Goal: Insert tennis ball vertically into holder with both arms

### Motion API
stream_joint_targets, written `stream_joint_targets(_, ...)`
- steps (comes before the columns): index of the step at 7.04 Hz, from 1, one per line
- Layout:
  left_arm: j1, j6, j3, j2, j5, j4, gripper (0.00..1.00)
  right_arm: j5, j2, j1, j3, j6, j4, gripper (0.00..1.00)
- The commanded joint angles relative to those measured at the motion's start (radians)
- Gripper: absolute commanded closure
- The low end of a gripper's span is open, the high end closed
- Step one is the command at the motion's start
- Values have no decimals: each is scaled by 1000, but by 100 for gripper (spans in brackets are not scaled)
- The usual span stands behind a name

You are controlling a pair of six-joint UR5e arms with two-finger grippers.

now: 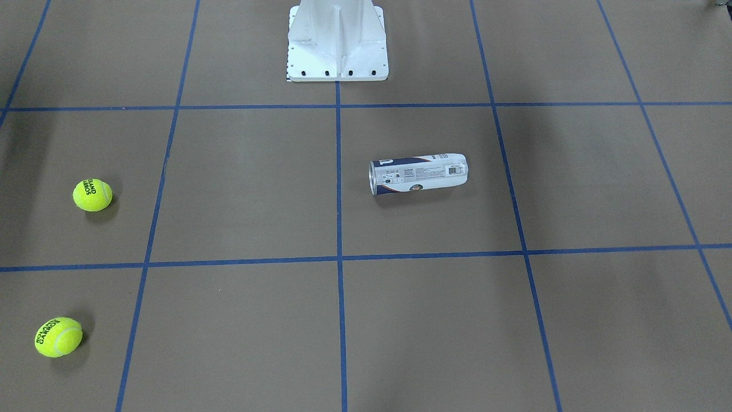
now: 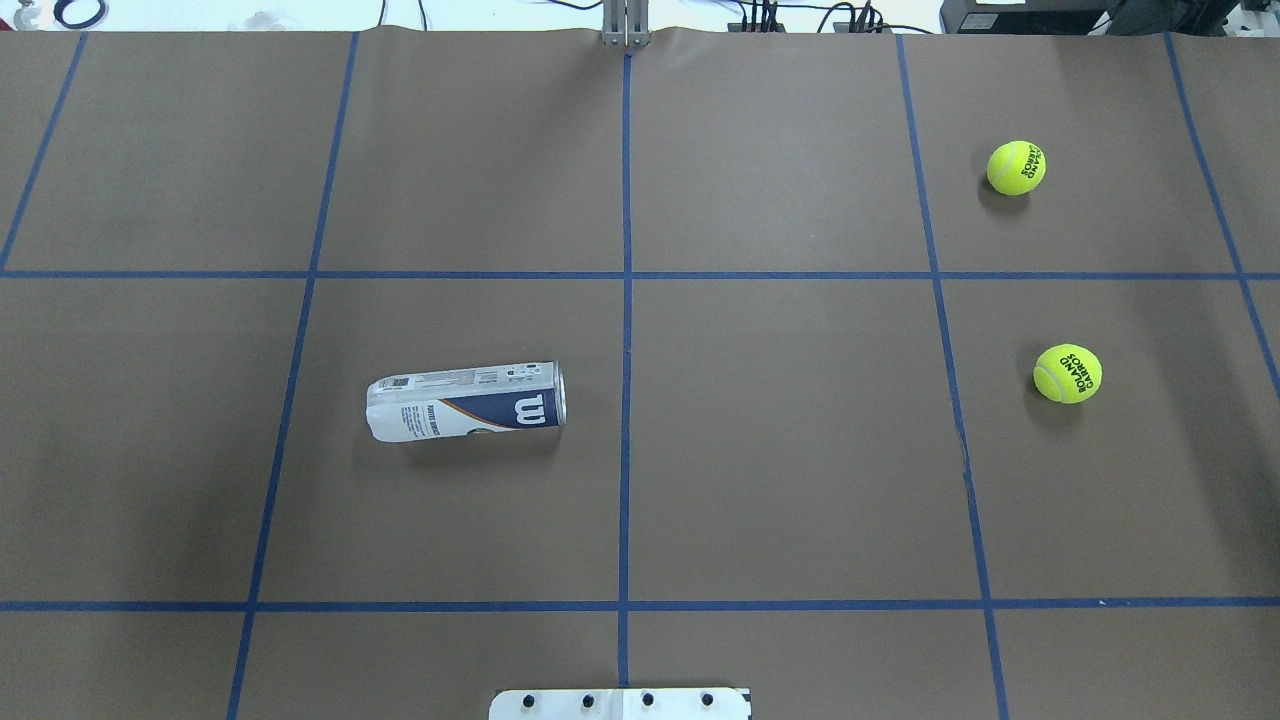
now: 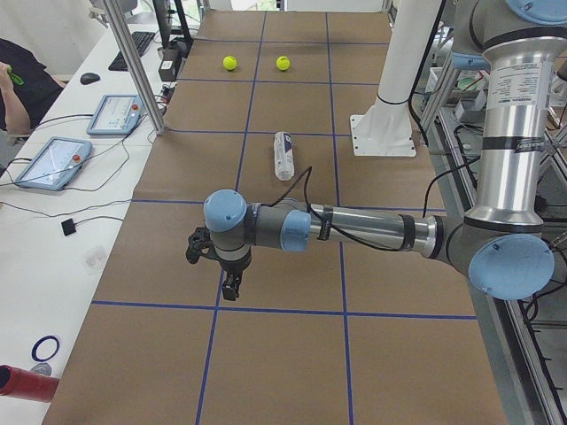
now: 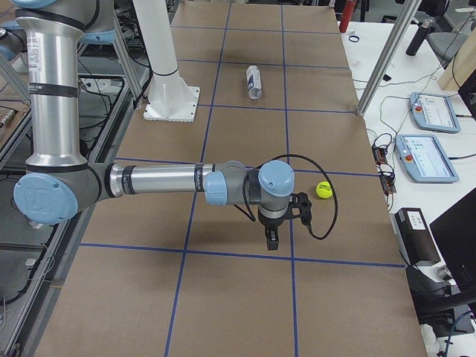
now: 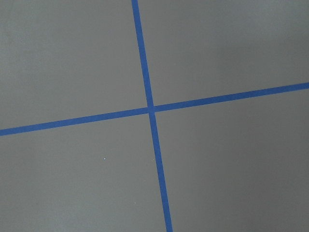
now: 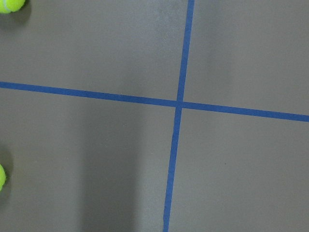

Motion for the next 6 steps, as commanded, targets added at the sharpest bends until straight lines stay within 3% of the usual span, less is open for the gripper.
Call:
stream_joint_targets(1,1,0,3,0,1,0,0,0,2,0,3,0,0,1)
stream_joint_targets(6,-7,0,-1,-20,3,-1,0,2,2,0,5,2,0,1)
